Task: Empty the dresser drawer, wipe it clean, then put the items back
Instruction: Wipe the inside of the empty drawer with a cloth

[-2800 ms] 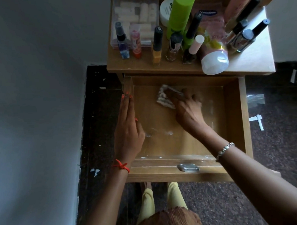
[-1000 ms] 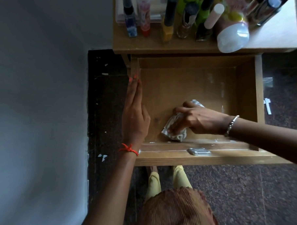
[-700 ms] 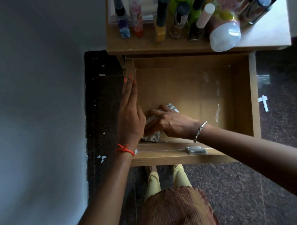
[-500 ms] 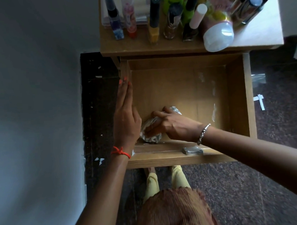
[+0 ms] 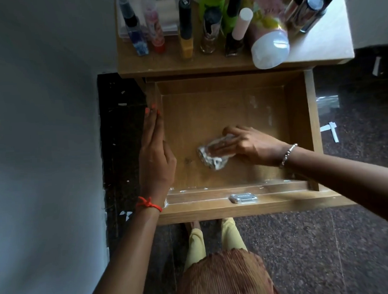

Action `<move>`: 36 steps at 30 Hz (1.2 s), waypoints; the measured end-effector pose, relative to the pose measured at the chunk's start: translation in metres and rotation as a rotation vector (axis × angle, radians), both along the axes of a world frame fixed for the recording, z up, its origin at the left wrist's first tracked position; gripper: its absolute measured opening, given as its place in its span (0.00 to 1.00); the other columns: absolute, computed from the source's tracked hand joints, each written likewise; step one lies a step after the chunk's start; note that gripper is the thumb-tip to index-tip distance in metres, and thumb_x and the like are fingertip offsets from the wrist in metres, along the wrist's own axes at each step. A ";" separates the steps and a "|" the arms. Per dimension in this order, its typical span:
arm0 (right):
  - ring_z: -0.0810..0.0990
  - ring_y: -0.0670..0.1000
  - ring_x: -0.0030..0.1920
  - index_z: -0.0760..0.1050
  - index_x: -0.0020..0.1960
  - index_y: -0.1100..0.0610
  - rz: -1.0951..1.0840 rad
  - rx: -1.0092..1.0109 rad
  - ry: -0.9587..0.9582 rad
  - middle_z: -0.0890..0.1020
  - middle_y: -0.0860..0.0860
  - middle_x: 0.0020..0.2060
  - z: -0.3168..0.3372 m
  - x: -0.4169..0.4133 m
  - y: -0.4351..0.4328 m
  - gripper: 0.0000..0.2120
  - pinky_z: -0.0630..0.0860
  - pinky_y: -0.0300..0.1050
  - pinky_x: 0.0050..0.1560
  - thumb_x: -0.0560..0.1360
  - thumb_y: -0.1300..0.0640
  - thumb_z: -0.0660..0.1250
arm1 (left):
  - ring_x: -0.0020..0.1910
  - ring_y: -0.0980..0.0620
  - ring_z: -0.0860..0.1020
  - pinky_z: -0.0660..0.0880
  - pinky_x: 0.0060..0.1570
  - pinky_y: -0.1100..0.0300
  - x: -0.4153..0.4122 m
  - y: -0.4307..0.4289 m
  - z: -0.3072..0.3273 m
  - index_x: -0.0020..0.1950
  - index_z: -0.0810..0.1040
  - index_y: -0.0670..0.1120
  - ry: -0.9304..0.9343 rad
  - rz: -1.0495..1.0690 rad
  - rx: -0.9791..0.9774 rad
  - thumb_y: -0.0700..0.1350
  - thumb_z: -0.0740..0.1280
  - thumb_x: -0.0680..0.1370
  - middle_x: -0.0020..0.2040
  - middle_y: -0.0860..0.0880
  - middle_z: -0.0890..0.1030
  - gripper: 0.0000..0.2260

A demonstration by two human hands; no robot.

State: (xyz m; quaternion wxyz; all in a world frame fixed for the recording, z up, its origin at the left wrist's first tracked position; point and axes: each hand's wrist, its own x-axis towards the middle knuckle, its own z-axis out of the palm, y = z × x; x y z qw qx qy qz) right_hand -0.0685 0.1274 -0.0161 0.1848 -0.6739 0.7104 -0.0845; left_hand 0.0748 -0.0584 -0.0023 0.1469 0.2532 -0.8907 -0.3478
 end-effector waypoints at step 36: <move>0.65 0.60 0.69 0.74 0.64 0.56 -0.651 0.188 0.272 0.69 0.58 0.69 0.012 -0.034 -0.004 0.25 0.64 0.56 0.65 0.76 0.48 0.48 | 0.73 0.52 0.46 0.56 0.71 0.54 -0.003 0.007 0.002 0.74 0.53 0.40 -0.215 -0.051 -0.245 0.37 0.56 0.80 0.76 0.43 0.54 0.23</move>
